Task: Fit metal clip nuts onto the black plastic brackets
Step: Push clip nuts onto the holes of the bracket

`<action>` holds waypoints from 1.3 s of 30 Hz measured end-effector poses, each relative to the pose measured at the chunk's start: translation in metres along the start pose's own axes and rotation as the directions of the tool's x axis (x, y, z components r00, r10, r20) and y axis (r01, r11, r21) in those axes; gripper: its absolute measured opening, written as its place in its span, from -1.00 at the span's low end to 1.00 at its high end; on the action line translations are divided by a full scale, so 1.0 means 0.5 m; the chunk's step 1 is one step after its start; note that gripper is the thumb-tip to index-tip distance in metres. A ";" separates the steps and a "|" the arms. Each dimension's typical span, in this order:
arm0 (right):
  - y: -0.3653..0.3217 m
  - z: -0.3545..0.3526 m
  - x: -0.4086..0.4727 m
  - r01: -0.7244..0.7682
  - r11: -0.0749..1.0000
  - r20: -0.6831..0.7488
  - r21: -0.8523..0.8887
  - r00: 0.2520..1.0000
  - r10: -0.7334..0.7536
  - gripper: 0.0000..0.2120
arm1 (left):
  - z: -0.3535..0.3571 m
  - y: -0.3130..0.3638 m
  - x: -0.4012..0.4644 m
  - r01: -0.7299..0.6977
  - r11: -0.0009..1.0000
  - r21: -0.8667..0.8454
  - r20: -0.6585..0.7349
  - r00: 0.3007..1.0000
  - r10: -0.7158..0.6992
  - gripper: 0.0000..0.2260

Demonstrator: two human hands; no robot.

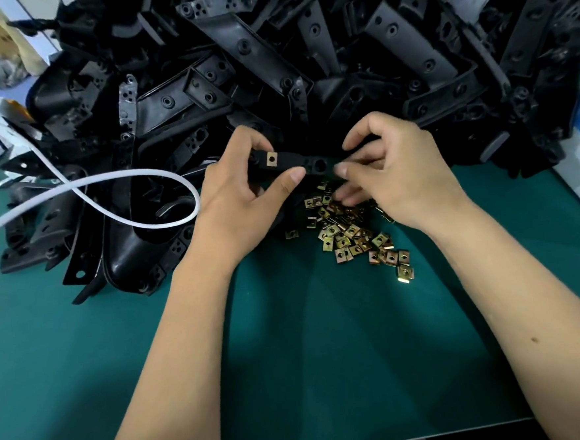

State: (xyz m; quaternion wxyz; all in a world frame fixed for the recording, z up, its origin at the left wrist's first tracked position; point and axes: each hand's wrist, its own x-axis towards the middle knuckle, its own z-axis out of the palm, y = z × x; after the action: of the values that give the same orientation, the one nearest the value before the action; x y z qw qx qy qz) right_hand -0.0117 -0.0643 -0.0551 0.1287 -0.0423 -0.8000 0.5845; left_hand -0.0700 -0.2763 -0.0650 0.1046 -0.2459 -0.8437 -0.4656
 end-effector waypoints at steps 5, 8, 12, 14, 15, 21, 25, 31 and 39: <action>-0.009 -0.001 -0.007 0.222 0.911 0.156 -0.348 0.972 -0.177 -0.94 | -0.002 0.010 0.002 0.006 1.000 -0.011 -0.165 0.986 -0.008 -0.71; -0.010 -0.007 -0.006 0.250 0.895 0.163 -0.370 0.966 -0.202 -0.90 | -0.003 0.014 0.006 0.019 0.998 -0.058 -0.248 0.968 -0.033 -0.75; -0.019 0.017 -0.016 0.373 0.788 0.289 -0.491 0.922 -0.256 -0.93 | -0.001 0.023 0.003 0.001 0.998 -0.067 -0.324 0.946 -0.022 -0.74; -0.024 0.043 -0.027 0.442 0.731 0.397 -0.520 0.883 -0.251 -0.81 | -0.002 0.025 0.003 0.002 0.998 -0.069 -0.336 0.942 -0.025 -0.73; -0.025 0.056 -0.031 0.468 0.699 0.451 -0.541 0.863 -0.229 -0.75 | -0.002 0.025 0.004 0.008 0.997 -0.071 -0.338 0.941 -0.031 -0.73; -0.027 0.081 -0.037 0.499 0.624 0.514 -0.601 0.840 -0.176 -0.80 | -0.001 0.028 0.004 0.058 0.997 -0.055 -0.310 0.948 -0.073 -0.74; -0.023 0.074 -0.035 0.475 0.648 0.427 -0.595 0.870 -0.245 -0.89 | 0.000 0.023 0.005 0.077 0.996 -0.053 -0.293 0.952 -0.089 -0.75; -0.011 0.014 -0.005 0.199 0.951 -0.002 -0.237 0.979 -0.205 -0.89 | -0.009 0.020 0.004 0.065 0.996 -0.054 -0.101 0.992 -0.070 -0.68; -0.021 -0.008 -0.005 0.145 0.981 0.206 0.131 0.964 -0.170 -0.78 | 0.000 0.030 -0.004 -0.090 0.996 0.007 0.103 0.991 0.089 -0.45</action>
State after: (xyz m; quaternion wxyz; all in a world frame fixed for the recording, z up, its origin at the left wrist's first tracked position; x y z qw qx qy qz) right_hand -0.0072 -0.0647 -0.0445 0.0894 0.0931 -0.7751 0.6186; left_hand -0.0605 -0.2700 -0.0548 0.0831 -0.3064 -0.8388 -0.4423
